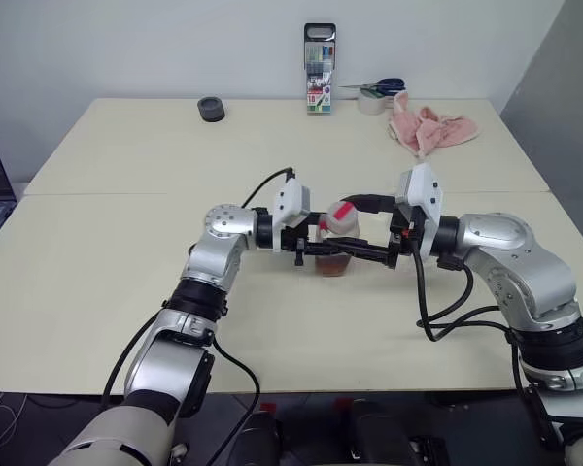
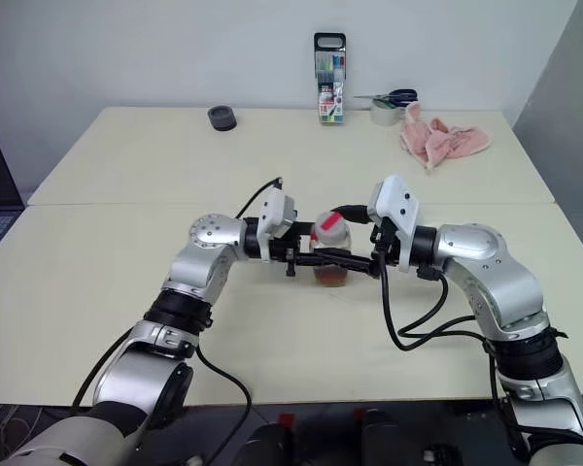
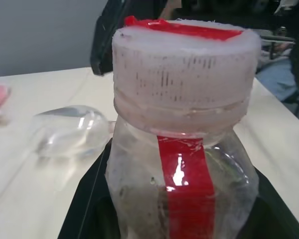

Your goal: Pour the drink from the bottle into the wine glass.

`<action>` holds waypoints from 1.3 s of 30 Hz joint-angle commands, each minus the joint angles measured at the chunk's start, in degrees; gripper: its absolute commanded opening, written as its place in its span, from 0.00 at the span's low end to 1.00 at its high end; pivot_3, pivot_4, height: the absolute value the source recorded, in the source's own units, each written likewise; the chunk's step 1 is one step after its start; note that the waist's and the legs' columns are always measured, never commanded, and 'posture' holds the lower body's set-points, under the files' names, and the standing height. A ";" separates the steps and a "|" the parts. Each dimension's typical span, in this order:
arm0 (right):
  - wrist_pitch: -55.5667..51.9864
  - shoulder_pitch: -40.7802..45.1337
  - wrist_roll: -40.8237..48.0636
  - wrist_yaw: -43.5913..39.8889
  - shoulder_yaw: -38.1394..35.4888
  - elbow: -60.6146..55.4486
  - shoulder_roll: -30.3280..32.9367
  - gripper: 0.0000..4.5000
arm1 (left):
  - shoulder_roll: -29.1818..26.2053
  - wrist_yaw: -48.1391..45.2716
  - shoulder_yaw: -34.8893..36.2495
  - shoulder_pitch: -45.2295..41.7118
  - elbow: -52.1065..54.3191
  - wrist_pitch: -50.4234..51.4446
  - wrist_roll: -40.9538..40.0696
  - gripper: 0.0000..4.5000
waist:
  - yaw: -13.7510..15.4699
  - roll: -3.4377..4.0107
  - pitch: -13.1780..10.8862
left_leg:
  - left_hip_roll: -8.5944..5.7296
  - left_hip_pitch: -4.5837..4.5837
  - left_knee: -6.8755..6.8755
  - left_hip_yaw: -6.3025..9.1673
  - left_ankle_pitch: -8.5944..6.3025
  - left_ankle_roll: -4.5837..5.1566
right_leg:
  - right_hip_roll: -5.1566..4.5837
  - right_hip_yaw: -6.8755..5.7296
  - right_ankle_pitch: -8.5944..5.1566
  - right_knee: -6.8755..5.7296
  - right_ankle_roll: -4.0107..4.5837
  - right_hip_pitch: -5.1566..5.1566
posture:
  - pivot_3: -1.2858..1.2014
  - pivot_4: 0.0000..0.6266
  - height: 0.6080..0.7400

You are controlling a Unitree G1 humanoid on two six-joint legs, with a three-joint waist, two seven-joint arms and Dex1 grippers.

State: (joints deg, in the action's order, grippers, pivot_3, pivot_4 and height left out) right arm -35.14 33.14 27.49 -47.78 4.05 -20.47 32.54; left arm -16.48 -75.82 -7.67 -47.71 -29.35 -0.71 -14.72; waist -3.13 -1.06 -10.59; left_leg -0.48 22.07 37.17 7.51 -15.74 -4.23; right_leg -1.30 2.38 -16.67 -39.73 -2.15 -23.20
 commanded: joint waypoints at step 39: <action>-5.28 -11.24 1.47 17.63 -5.78 -17.16 -2.58 0.94 | -0.64 -1.05 0.06 0.34 3.09 2.02 -1.86 0.39 | -0.10 0.00 0.00 | 0.00 -0.01 0.01 0.01 -0.01 0.02 | 0.05 0.02 0.00 -0.06 0.00 -0.01 | 0.52 0.24 1.00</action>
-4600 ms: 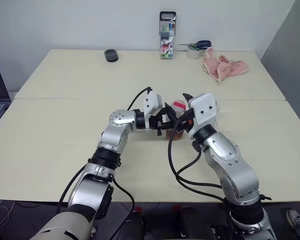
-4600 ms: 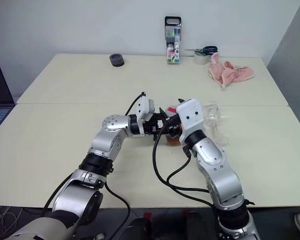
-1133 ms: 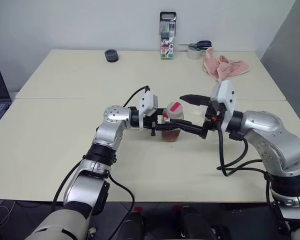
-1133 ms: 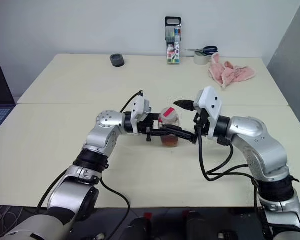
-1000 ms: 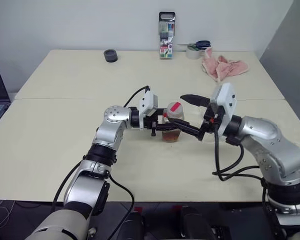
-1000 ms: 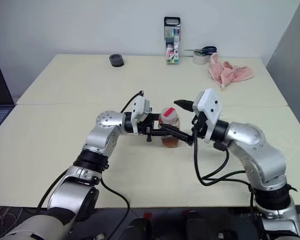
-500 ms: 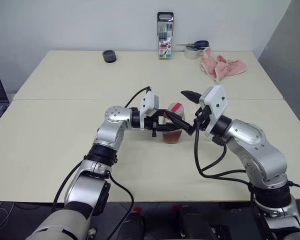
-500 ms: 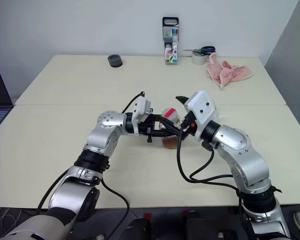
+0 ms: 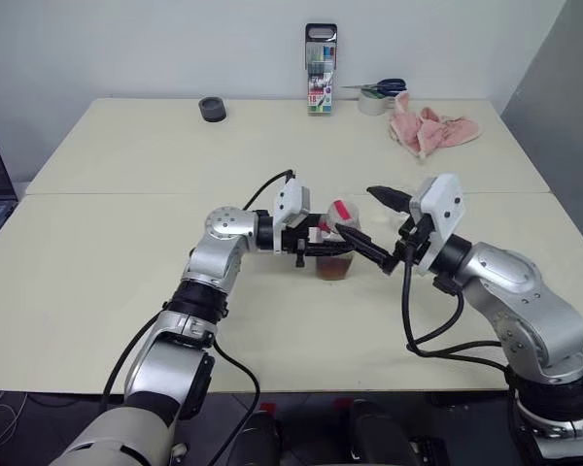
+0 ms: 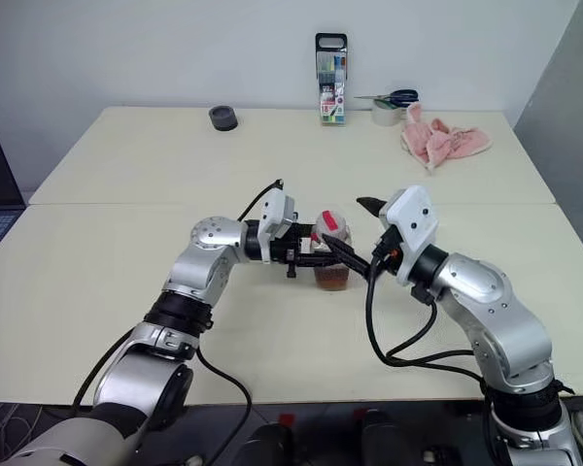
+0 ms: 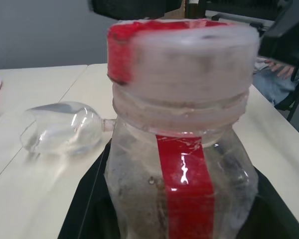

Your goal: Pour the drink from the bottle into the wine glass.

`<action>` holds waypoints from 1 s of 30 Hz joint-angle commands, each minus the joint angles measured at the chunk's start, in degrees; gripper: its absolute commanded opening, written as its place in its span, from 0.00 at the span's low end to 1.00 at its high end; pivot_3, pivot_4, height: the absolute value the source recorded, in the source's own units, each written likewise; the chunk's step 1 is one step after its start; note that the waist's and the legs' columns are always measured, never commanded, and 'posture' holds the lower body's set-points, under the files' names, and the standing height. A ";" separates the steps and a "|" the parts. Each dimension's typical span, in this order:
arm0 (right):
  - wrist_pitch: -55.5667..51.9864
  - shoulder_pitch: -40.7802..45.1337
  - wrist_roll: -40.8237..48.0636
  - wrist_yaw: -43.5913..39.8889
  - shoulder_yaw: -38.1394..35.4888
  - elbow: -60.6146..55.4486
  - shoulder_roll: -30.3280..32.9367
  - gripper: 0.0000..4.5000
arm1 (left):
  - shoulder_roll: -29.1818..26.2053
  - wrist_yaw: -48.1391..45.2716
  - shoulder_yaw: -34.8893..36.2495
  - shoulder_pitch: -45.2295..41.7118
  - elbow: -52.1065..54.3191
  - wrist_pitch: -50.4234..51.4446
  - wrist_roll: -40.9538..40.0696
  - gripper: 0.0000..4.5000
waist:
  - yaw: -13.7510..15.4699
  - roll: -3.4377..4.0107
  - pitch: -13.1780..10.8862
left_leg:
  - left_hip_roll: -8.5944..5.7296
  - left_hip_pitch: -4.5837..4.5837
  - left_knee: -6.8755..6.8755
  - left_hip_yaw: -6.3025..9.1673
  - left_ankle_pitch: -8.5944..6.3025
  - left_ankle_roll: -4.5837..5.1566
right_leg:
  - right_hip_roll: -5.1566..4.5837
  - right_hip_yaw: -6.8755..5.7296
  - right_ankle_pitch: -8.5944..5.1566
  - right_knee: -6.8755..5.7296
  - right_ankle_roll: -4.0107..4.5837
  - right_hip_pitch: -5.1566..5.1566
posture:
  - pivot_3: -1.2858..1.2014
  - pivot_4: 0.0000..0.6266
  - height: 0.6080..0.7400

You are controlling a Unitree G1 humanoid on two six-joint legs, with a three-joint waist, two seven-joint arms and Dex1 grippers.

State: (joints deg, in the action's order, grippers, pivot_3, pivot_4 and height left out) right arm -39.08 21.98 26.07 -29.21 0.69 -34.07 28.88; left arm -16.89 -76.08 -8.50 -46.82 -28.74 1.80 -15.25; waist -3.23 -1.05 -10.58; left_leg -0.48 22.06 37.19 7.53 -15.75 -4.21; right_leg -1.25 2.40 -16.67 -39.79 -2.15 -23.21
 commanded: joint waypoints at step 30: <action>-1.64 4.34 5.68 -0.13 1.25 -5.05 -0.41 0.94 | -1.05 -0.67 1.80 -1.75 1.01 -1.76 -1.58 0.39 | -0.01 0.00 0.00 | 0.01 0.00 0.00 0.00 0.00 0.00 | 0.01 0.00 0.00 0.01 0.00 0.00 | 0.52 0.24 1.00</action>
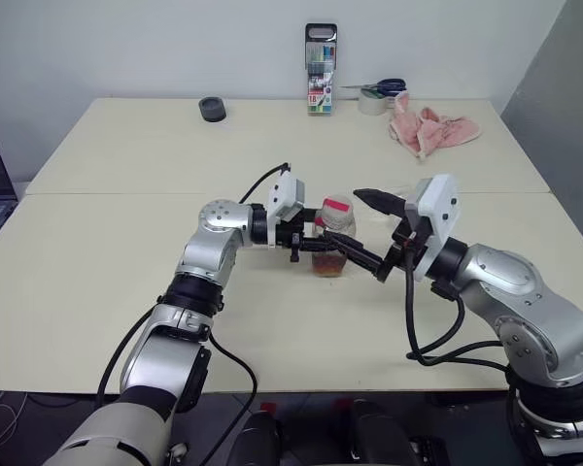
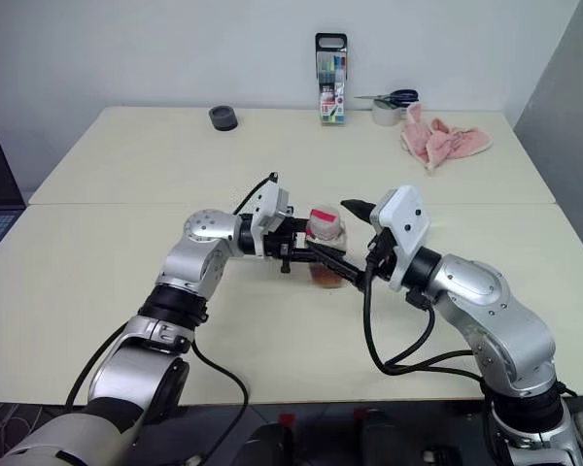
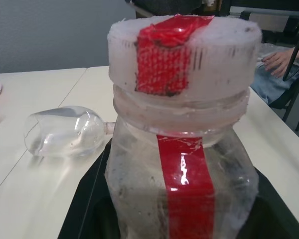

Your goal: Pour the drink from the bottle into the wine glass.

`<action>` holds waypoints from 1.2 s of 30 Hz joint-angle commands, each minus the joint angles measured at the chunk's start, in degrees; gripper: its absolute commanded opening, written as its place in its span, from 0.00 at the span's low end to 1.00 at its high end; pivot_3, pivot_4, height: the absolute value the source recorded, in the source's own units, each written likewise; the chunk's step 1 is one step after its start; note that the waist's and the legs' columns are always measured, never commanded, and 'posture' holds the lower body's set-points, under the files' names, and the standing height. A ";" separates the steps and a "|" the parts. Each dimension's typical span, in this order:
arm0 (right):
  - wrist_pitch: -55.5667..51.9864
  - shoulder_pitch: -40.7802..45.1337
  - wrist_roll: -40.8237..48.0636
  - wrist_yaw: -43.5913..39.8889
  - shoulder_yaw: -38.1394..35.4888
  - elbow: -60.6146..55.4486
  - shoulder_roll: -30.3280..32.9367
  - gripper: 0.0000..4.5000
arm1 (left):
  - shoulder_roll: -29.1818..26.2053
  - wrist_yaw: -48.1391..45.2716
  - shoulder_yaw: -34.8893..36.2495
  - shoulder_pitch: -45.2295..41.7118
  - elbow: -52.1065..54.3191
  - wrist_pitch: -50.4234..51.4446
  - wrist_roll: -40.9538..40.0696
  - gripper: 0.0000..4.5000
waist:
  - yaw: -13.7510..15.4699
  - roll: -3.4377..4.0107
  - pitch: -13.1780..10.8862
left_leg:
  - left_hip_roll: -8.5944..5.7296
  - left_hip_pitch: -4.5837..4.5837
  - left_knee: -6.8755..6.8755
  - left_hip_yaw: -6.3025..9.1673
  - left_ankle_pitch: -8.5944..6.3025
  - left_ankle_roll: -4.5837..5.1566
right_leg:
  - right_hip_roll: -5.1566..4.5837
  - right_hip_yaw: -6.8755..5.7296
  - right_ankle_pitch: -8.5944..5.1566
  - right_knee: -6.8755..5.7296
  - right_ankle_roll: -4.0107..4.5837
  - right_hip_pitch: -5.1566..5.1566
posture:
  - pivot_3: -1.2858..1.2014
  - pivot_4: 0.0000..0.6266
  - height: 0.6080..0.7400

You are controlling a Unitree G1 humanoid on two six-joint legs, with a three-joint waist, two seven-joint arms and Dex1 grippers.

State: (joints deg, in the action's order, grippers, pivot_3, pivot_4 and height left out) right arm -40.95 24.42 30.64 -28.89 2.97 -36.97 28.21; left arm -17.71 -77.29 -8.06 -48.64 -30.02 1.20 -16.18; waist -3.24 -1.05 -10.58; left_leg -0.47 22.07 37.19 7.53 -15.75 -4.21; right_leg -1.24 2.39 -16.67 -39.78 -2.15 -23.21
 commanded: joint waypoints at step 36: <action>1.86 3.58 -7.47 2.31 1.91 3.39 -2.88 0.94 | -0.19 0.52 0.97 0.70 3.92 -1.62 -0.63 0.39 | -0.02 0.00 0.00 | 0.00 0.00 0.00 0.01 0.00 -0.01 | -0.01 0.00 0.00 -0.01 0.00 0.00 | 0.52 0.24 1.00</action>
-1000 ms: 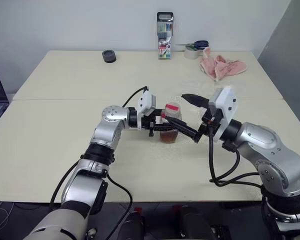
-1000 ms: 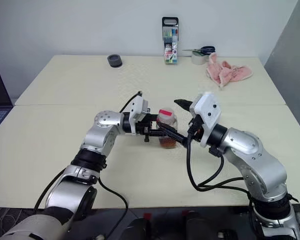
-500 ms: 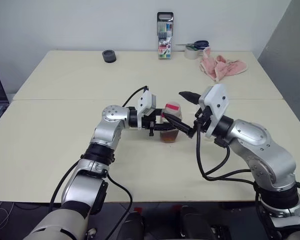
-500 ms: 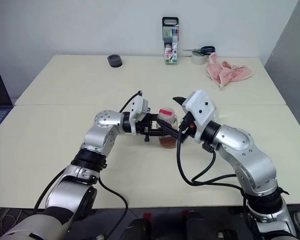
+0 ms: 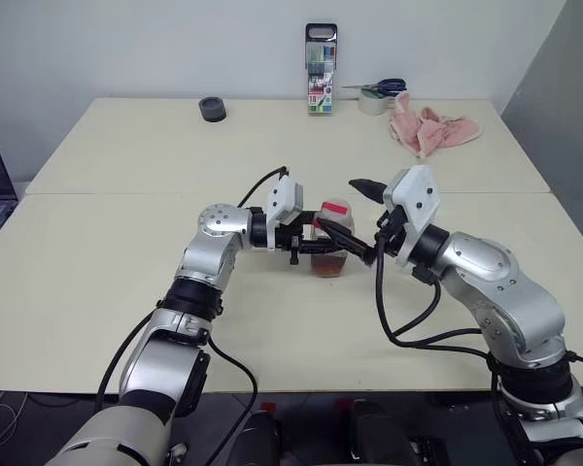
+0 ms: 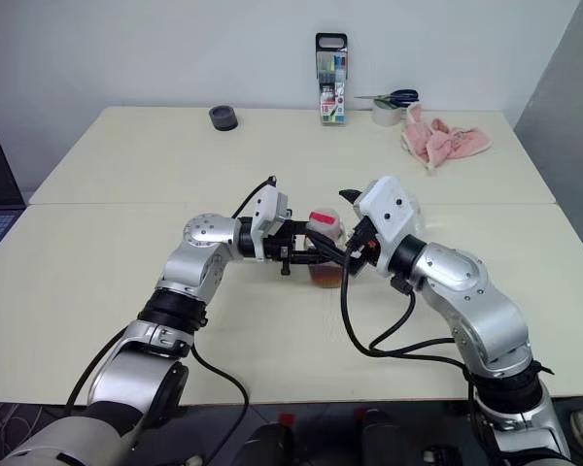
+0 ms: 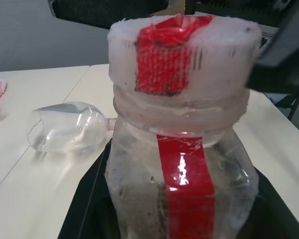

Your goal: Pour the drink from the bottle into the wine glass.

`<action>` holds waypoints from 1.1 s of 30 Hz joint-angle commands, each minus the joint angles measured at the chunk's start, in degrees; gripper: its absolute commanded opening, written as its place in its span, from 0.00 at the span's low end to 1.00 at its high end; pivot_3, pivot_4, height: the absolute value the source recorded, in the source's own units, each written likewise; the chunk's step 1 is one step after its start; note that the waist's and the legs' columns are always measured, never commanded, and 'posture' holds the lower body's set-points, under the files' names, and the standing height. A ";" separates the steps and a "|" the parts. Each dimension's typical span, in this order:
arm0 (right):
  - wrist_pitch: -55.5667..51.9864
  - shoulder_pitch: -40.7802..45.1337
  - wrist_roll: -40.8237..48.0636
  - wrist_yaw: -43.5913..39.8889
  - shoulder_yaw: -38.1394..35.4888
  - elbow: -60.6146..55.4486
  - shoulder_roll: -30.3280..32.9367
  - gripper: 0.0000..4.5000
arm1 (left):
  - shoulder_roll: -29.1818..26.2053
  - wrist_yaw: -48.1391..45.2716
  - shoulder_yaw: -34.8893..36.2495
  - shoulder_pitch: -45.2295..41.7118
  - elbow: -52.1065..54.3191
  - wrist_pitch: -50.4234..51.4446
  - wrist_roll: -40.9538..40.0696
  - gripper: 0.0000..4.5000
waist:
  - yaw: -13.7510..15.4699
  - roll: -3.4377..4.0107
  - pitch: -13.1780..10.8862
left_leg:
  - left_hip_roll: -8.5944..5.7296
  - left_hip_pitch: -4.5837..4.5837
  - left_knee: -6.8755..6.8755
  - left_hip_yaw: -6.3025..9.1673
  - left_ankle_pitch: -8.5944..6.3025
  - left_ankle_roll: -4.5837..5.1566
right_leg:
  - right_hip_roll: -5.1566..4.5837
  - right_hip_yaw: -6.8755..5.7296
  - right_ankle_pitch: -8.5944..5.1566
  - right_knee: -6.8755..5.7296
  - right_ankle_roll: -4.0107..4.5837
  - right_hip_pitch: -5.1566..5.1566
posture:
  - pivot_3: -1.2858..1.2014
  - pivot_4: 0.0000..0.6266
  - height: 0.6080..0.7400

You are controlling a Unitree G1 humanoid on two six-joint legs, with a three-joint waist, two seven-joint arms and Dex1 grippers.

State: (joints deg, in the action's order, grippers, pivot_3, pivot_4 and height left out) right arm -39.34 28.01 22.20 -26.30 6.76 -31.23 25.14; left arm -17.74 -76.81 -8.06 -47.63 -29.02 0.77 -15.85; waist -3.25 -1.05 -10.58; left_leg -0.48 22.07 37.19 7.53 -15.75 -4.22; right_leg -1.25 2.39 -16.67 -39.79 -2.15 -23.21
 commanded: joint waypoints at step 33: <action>-1.26 -1.70 3.88 -1.08 -3.69 -4.20 2.12 0.94 | -0.14 0.28 0.84 0.66 3.45 -1.38 -0.64 0.39 | 0.00 0.00 0.00 | 0.00 0.00 0.00 0.00 0.00 0.00 | 0.00 0.00 0.00 0.00 0.00 0.00 | 0.52 0.24 1.00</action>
State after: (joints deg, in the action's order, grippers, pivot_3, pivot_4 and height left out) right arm -40.81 26.17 25.88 -27.39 4.55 -33.45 26.69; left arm -17.76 -76.75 -8.06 -46.81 -28.64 0.65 -15.68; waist -3.25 -1.05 -10.58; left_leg -0.48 22.07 37.19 7.53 -15.75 -4.21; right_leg -1.24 2.39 -16.67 -39.78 -2.15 -23.21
